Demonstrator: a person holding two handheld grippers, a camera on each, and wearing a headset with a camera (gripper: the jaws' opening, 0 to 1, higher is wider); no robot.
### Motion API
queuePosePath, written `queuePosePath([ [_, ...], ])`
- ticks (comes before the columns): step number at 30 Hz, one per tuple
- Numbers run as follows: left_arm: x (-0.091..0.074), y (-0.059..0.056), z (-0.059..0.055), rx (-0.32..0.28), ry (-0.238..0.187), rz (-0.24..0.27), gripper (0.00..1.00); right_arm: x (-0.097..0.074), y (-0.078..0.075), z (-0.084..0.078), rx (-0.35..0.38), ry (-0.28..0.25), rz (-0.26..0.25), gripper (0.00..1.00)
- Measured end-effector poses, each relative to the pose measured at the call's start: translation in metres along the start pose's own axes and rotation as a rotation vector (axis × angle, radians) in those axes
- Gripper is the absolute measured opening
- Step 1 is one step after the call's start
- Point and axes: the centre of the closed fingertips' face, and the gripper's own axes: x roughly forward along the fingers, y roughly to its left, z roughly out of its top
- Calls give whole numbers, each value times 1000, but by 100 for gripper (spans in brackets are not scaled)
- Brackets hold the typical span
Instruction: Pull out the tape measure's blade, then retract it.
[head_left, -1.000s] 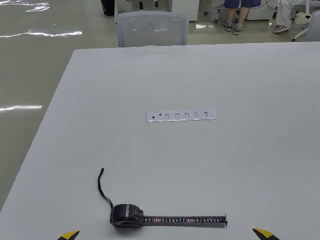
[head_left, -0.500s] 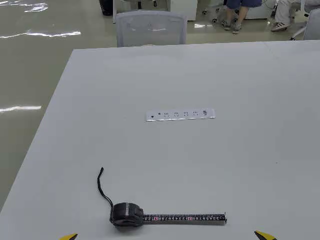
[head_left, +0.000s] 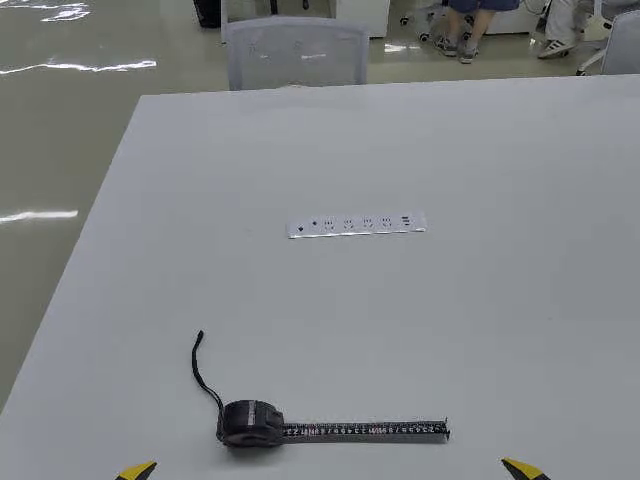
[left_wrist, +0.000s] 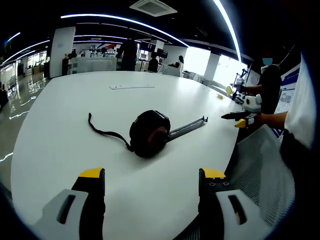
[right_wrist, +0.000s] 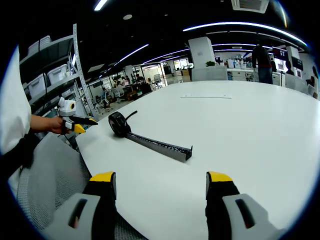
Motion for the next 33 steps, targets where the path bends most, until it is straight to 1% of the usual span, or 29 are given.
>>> queuePosePath([
  [3,0,1,-1,-3,1,1,75,0,0,-2,1,1,0,74],
  [14,1,0,-1,-2,11,-1,75,-2,0,0,-2,3,-2,74],
  [20,1,1,-3,0,16,0,75,-3,-1,1,1,-1,-3,74],
  [26,0,3,-4,-4,13,4,75,-4,0,2,1,1,0,74],
  [33,2,0,-5,-3,22,-1,74,-3,0,2,-1,1,0,73],
])
